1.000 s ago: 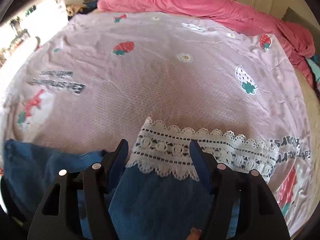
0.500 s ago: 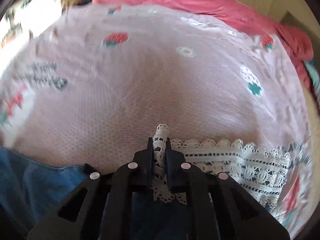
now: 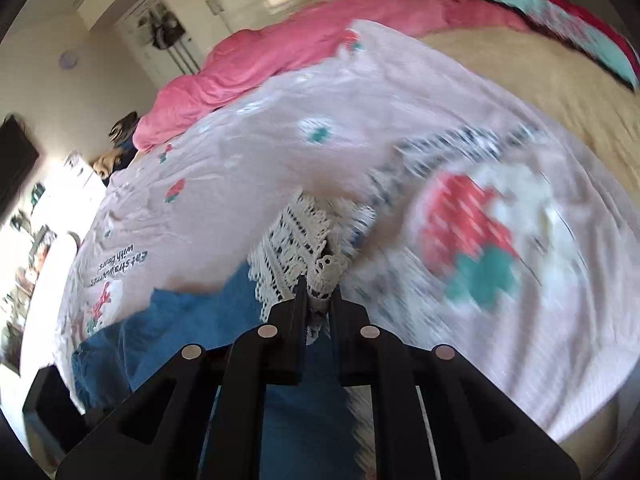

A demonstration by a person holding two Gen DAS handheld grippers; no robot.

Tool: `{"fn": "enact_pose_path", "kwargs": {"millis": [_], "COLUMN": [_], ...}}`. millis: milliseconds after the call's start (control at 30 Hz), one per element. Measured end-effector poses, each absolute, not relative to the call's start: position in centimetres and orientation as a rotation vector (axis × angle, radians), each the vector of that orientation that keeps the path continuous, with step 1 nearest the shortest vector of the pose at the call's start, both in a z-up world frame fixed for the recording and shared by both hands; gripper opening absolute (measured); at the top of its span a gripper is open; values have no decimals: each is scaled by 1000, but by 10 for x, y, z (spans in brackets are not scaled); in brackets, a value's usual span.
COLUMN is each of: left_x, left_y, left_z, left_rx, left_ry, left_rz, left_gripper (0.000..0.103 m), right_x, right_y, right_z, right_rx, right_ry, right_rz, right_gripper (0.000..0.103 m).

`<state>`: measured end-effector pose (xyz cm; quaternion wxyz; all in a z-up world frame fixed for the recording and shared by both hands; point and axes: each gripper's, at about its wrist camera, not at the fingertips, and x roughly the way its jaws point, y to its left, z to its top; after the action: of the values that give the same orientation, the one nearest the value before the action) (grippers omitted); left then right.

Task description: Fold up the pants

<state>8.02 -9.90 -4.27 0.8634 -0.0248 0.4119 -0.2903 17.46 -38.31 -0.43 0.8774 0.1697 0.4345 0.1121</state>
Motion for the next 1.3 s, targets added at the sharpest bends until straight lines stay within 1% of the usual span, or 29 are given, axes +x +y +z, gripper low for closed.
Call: {"fn": "enact_pose_path", "kwargs": {"millis": [33, 167, 367, 533, 600, 633, 667, 700, 733, 833, 867, 900, 933, 1100, 1133, 1167, 1200, 1233, 1300], "left_x": [82, 71, 45, 36, 37, 37, 37, 36, 36, 35, 35, 34, 33, 24, 23, 22, 23, 23, 21], "left_y": [-97, -95, -101, -112, -115, -117, -117, -118, -117, -117, -117, -117, -118, -123, -123, -122, -120, -118, -115], "left_z": [-47, -33, -12, -25, -32, -35, -36, -37, -38, -41, -42, -42, -42, -49, -51, -52, -52, -51, -48], "left_rx": [-43, -15, 78, 185, 208, 217, 227, 238, 244, 249, 252, 258, 271, 328, 333, 330, 322, 314, 309], "left_ry": [860, 823, 759, 767, 791, 798, 800, 799, 800, 809, 811, 813, 814, 837, 840, 843, 845, 852, 853], "left_rz": [-612, -637, -675, -665, -654, -651, -646, -639, -635, -624, -620, -619, -619, -616, -612, -614, -616, -621, -625], "left_gripper": [0, 0, 0, 0, 0, 0, 0, 0, 1, 1, 1, 1, 1, 0, 0, 0, 1, 1, 3], "right_x": [167, 132, 82, 61, 57, 54, 54, 52, 51, 51, 51, 51, 52, 58, 57, 57, 55, 53, 47], "right_y": [-390, -410, -426, -430, -432, -435, -437, -442, -445, -451, -451, -449, -449, -442, -440, -439, -437, -438, -441], "right_z": [-8, -21, -18, -32, -40, -42, -42, -44, -44, -47, -47, -48, -49, -59, -59, -58, -54, -48, -36], "right_rx": [366, 438, 480, 455, 468, 479, 488, 511, 530, 564, 551, 519, 494, 412, 396, 372, 336, 317, 317], "right_ry": [908, 910, 895, 942, 958, 956, 952, 947, 944, 945, 949, 951, 955, 990, 994, 999, 994, 977, 931], "right_rz": [226, 219, 258, 272, 279, 274, 273, 283, 289, 299, 294, 281, 266, 227, 224, 206, 179, 163, 155], "right_gripper": [9, 9, 9, 10, 12, 15, 19, 28, 31, 31, 28, 14, 12, 13, 14, 18, 30, 33, 33]}}
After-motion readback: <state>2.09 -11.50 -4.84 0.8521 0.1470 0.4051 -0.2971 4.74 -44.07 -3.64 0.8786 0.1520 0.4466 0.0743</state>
